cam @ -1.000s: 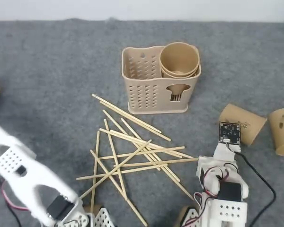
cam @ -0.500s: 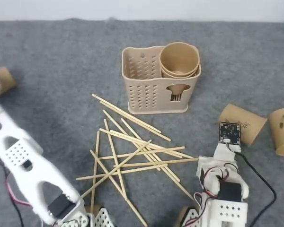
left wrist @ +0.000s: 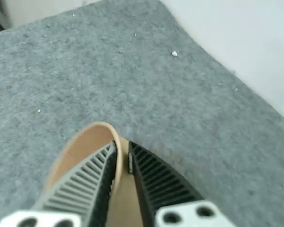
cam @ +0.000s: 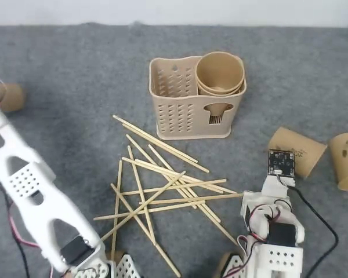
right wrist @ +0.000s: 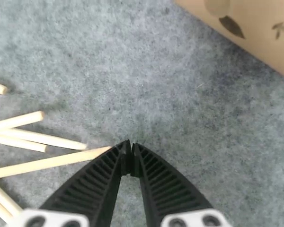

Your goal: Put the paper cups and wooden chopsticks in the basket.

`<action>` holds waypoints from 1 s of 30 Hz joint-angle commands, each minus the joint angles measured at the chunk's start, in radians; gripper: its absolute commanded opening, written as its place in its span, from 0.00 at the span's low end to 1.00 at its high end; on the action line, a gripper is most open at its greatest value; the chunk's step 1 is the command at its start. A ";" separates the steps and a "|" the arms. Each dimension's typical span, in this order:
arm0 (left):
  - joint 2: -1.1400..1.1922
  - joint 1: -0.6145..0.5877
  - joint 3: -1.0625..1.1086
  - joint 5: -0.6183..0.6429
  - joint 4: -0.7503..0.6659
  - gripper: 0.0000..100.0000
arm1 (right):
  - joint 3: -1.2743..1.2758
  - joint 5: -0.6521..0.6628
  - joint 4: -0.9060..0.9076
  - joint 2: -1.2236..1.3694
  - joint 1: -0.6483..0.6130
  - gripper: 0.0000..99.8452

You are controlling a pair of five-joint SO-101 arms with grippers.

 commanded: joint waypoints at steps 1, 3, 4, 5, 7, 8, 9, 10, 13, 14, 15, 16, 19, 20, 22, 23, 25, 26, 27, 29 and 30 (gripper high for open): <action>-0.176 0.014 -0.013 -0.002 0.135 0.01 | 0.006 -0.008 0.004 -0.005 0.015 0.01; -0.219 0.018 -0.013 -0.020 0.199 0.01 | 0.006 -0.008 0.004 -0.005 0.015 0.01; -0.239 0.028 -0.013 -0.048 0.230 0.01 | 0.006 -0.008 0.004 -0.005 0.015 0.01; -0.255 0.037 -0.013 -0.087 0.264 0.01 | 0.006 -0.008 0.004 -0.005 0.015 0.01; -0.284 0.055 -0.013 -0.178 0.348 0.01 | 0.006 -0.008 0.004 -0.005 0.015 0.01; -0.298 0.069 -0.013 -0.222 0.391 0.01 | 0.006 -0.008 0.004 -0.005 0.015 0.01; -0.308 0.080 -0.013 -0.262 0.434 0.01 | 0.006 -0.008 0.004 -0.005 0.015 0.01; -0.321 0.089 -0.013 -0.295 0.476 0.01 | 0.006 -0.008 0.004 -0.005 0.015 0.01; -0.368 0.121 -0.013 -0.364 0.574 0.01 | 0.006 -0.008 0.004 -0.005 0.015 0.01; -0.388 0.132 -0.013 -0.381 0.595 0.01 | 0.006 -0.008 0.004 -0.005 0.015 0.01; -0.407 0.143 -0.012 -0.393 0.597 0.01 | 0.006 -0.008 0.004 -0.005 0.015 0.01; -0.423 0.150 -0.010 -0.400 0.597 0.01 | 0.006 -0.008 0.004 -0.005 0.015 0.01; -0.479 0.176 -0.010 -0.420 0.597 0.01 | 0.006 -0.008 0.004 -0.005 0.015 0.01; -0.499 0.186 -0.008 -0.431 0.597 0.01 | 0.006 -0.008 0.004 -0.005 0.015 0.01; -0.545 0.206 -0.008 -0.453 0.597 0.01 | 0.006 -0.008 0.004 -0.005 0.015 0.01; -0.569 0.216 -0.008 -0.454 0.598 0.01 | 0.006 -0.008 0.004 -0.005 0.015 0.01; -0.621 0.236 -0.005 -0.456 0.598 0.01 | 0.006 -0.008 0.004 -0.005 0.015 0.01; -0.647 0.244 0.001 -0.456 0.600 0.01 | 0.006 -0.008 0.004 -0.005 0.015 0.01; -0.678 0.255 0.018 -0.456 0.600 0.01 | 0.006 -0.008 0.004 -0.005 0.015 0.01; -0.755 0.275 0.087 -0.456 0.600 0.01 | 0.006 -0.008 0.004 -0.005 0.015 0.01; -0.801 0.287 0.139 -0.456 0.600 0.01 | 0.006 -0.008 0.004 -0.005 0.015 0.01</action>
